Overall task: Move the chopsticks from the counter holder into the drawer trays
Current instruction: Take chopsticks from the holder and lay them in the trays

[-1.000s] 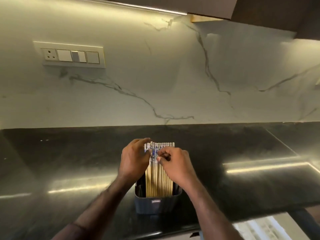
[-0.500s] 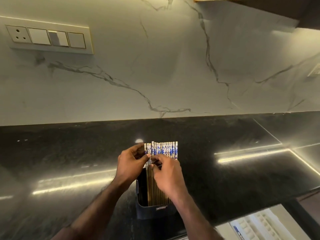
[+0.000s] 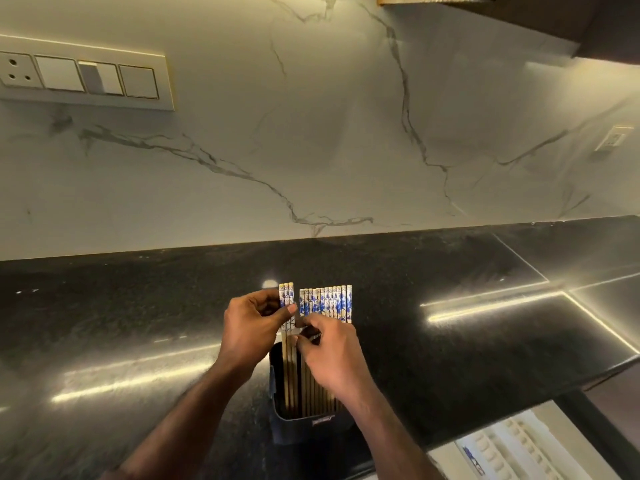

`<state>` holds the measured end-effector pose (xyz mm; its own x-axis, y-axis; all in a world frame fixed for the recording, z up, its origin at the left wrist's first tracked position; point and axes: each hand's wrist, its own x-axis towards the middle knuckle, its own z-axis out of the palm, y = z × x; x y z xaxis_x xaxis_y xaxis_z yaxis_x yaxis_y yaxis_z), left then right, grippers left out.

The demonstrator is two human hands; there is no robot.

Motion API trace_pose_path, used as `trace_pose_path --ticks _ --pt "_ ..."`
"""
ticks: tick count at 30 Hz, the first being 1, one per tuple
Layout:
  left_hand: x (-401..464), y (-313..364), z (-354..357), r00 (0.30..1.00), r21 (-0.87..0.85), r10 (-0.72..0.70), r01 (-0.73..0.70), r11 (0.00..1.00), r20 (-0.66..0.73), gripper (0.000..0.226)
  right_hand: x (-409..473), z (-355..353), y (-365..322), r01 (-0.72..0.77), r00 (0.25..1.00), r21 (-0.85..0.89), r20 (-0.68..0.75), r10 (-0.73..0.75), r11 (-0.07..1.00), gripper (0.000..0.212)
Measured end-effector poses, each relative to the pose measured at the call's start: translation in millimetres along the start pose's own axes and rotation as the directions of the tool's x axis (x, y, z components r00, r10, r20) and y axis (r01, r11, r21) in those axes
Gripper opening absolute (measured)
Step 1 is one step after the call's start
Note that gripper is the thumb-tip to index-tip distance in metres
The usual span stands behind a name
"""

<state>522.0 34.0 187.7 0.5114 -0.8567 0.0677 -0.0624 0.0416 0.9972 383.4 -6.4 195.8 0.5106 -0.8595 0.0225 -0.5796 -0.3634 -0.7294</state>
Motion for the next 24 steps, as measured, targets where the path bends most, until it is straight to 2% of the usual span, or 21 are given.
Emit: trace_pose_path --ticks 6,12,17,24 --pt "2.2 72.7 2.0 0.982 0.01 0.149 -0.151 0.989 0.121 0.021 -5.9 -20.4 -2.7 -0.012 0.995 0.215 0.099 -0.01 0.977 0.018" --pt "-5.5 129.4 22.7 0.954 -0.046 0.261 -0.257 0.965 0.149 0.018 -31.2 -57.6 8.2 -0.05 0.989 0.409 0.149 -0.012 0.911 0.018" --pt "-32.2 143.1 65.1 0.95 -0.136 0.254 -0.232 0.963 0.179 0.017 -77.1 -100.6 38.3 -0.123 0.979 0.471 0.203 0.029 0.873 0.015" --pt "-102.9 138.4 155.9 0.961 -0.26 0.174 -0.115 0.959 0.216 0.015 -184.3 -166.6 100.5 -0.161 0.983 0.472 0.153 0.099 0.867 0.013"
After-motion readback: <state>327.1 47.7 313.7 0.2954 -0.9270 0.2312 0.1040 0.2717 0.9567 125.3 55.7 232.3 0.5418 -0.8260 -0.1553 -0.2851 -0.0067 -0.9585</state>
